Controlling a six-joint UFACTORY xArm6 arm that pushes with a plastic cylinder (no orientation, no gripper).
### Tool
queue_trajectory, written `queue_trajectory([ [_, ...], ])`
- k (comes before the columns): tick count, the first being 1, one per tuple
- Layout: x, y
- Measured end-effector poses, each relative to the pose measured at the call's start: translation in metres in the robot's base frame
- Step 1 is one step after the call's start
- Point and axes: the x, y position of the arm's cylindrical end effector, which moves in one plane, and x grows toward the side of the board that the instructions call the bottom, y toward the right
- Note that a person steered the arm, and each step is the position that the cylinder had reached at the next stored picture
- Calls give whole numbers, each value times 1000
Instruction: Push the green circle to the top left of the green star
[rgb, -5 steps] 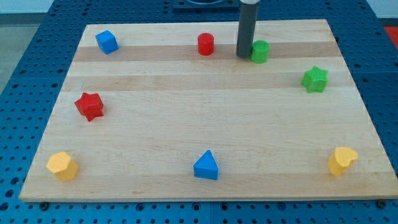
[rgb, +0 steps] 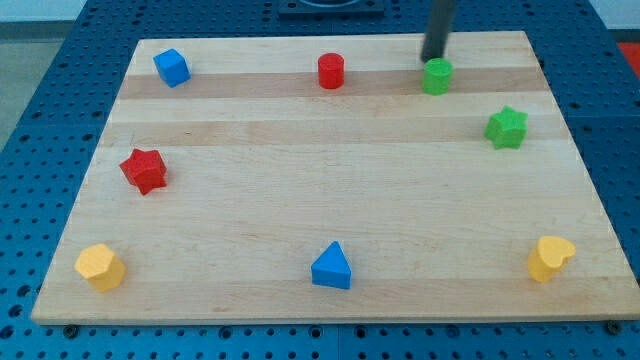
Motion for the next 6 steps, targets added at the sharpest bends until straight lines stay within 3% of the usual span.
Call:
queue_trajectory([
  [2, 2, -5],
  [3, 38, 1],
  [6, 75, -11],
])
